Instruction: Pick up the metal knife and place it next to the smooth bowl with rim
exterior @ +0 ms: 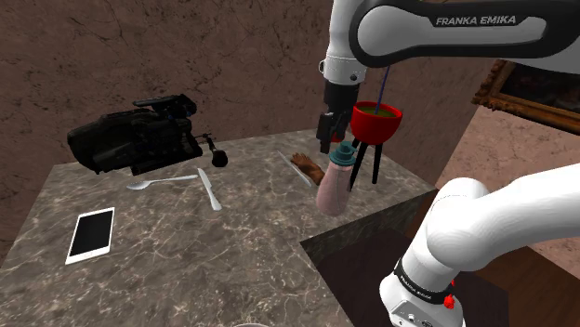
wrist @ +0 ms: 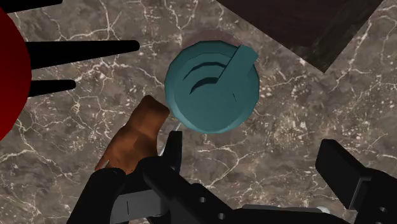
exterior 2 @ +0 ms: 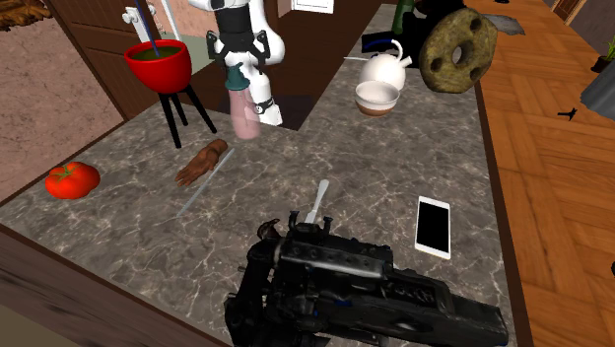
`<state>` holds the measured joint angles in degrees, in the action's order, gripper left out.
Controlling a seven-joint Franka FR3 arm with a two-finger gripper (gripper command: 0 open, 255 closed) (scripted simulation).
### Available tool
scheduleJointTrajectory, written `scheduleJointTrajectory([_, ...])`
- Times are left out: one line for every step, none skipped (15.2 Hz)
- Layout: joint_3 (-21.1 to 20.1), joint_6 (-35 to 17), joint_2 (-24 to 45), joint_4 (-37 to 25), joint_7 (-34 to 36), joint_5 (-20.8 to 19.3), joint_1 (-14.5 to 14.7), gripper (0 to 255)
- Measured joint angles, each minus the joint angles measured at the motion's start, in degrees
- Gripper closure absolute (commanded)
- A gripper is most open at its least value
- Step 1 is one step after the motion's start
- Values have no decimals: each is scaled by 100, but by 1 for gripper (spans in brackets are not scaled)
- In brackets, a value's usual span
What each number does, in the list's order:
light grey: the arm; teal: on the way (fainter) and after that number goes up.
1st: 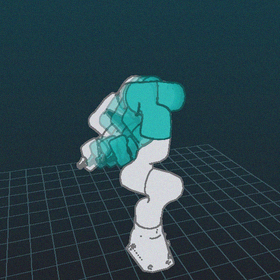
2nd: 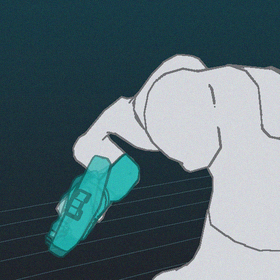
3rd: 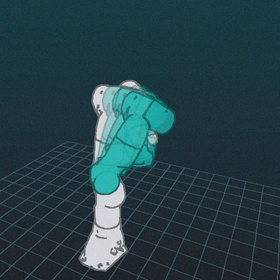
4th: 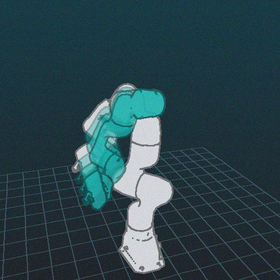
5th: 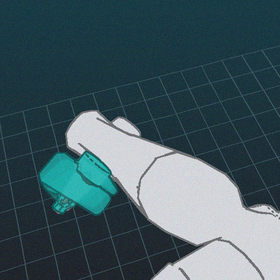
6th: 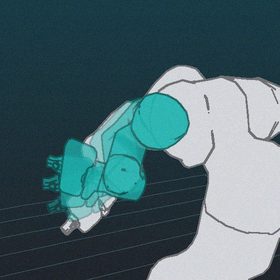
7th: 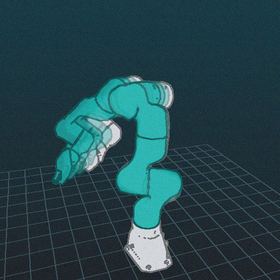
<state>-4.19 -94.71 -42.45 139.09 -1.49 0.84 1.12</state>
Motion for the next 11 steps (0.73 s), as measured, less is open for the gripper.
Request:
scheduleJointTrajectory([0, 0, 0, 0, 0, 0, 0, 0])
scheduleJointTrajectory([-32, -79, 77, -2, 62, 38, 3, 0])
scheduleJointTrajectory([-68, -217, 207, -2, 145, 88, 0, 0])
scheduleJointTrajectory([-121, -374, 351, 1, 253, 151, 3, 0])
scheduleJointTrajectory([-178, -512, 515, -42, 370, 218, 7, 0])
scheduleJointTrajectory([-223, -659, 663, -58, 474, 276, 5, 0])
scheduleJointTrajectory([-297, -811, 853, -117, 612, 348, 14, 0])
scheduleJointTrajectory([-353, -948, 1002, -147, 732, 409, 18, 0])
scheduleJointTrajectory([-394, -1146, 1181, -141, 828, 456, 10, 0])
scheduleJointTrajectory([-432, -1289, 1404, -246, 926, 495, -2, 0])
scheduleJointTrajectory([-482, -1448, 1613, -316, 1036, 540, -5, 0])
